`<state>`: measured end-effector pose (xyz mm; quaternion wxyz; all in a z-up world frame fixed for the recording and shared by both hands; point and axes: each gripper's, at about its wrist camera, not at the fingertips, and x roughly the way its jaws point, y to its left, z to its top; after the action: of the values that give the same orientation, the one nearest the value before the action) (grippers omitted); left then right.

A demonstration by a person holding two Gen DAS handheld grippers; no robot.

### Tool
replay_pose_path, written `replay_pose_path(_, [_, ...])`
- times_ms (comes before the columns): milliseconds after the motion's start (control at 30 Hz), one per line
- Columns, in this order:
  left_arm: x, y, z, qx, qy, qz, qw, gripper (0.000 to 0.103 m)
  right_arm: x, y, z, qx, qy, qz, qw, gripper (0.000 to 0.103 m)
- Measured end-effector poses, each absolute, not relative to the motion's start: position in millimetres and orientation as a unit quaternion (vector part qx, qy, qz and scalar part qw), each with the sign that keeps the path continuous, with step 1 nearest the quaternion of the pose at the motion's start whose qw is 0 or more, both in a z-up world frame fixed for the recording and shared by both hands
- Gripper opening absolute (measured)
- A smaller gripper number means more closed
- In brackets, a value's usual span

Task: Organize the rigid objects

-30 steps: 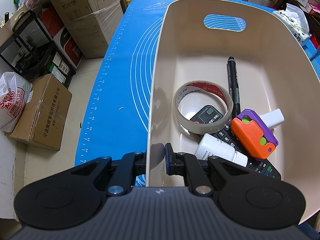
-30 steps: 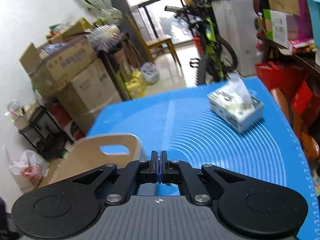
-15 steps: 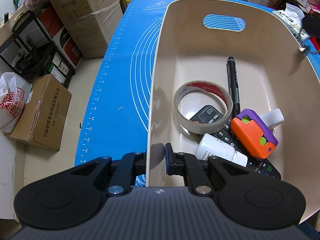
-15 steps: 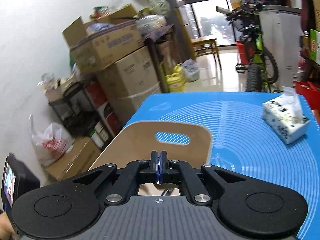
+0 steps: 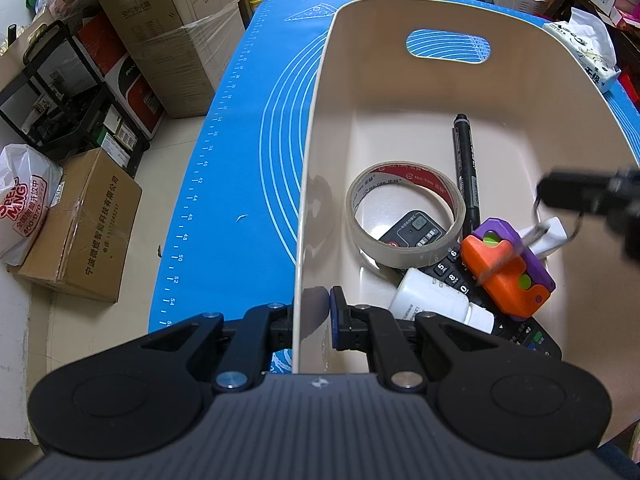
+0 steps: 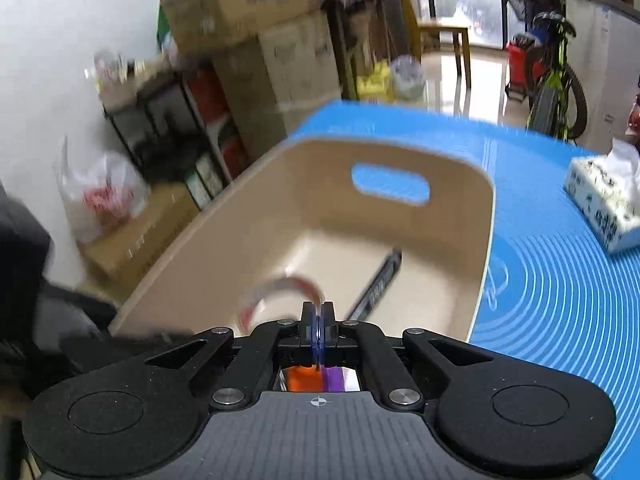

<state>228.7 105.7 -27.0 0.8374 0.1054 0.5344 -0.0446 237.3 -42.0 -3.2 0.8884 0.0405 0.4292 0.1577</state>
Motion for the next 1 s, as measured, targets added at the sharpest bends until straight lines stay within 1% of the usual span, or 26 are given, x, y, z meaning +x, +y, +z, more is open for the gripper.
replay_pose_path(33, [229,105,-27,0.105,0.534,-0.044,0.838,0.012,237,-40,-7,0.037,0.436,0.157,0.885,0.014])
replay_pose_path(100, [229,105,-27,0.104,0.534,-0.044,0.838,0.012,234,-39,-12,0.033,0.446,0.155,0.881,0.019])
replay_pose_path(133, [230,104,-28,0.103,0.534,-0.044,0.838,0.012,233,-41,-12,0.034,0.446,0.152,0.881,0.020])
replay_pose_path(167, [230,103,-28,0.103,0.534,-0.044,0.838,0.012,232,-42,-11,0.034,0.445,0.149,0.883,0.037])
replay_pose_path(200, [230,103,-28,0.103,0.533,-0.044,0.839,0.012,231,-44,-9,0.038,0.442,0.149,0.884,0.049])
replay_pose_path(233, [229,103,-28,0.104,0.532,-0.044,0.840,0.012,229,-46,-6,0.043,0.437,0.147,0.886,0.055])
replay_pose_path(267, [229,103,-27,0.104,0.529,-0.044,0.841,0.013,229,-48,-3,0.045,0.432,0.144,0.889,0.065])
replay_pose_path(300, [228,103,-25,0.104,0.526,-0.046,0.843,0.014,228,-50,0,0.045,0.427,0.141,0.892,0.071])
replay_pose_path(333, [226,103,-24,0.104,0.524,-0.047,0.844,0.015,226,-50,3,0.042,0.424,0.140,0.894,0.073])
replay_pose_path(367, [225,104,-22,0.102,0.523,-0.049,0.845,0.022,225,-51,4,0.040,0.425,0.137,0.894,0.079])
replay_pose_path(400, [223,104,-19,0.097,0.520,-0.051,0.847,0.041,225,-51,6,0.039,0.427,0.132,0.894,0.084])
replay_pose_path(433, [220,104,-15,0.093,0.514,-0.052,0.851,0.051,223,-52,7,0.040,0.428,0.127,0.894,0.086])
replay_pose_path(467, [217,103,-11,0.091,0.507,-0.052,0.855,0.063,220,-54,9,0.042,0.428,0.124,0.894,0.090])
replay_pose_path(500, [214,102,-7,0.091,0.500,-0.053,0.860,0.068,217,-54,11,0.043,0.427,0.123,0.895,0.091])
replay_pose_path(667, [201,92,13,0.099,0.481,-0.064,0.869,0.070,196,-56,28,0.036,0.416,0.113,0.902,0.096])
replay_pose_path(833, [185,88,32,0.097,0.465,-0.070,0.877,0.072,168,-66,51,0.042,0.399,0.101,0.911,0.097])
replay_pose_path(1000, [165,84,51,0.095,0.450,-0.073,0.885,0.074,138,-82,77,0.060,0.379,0.083,0.920,0.100])
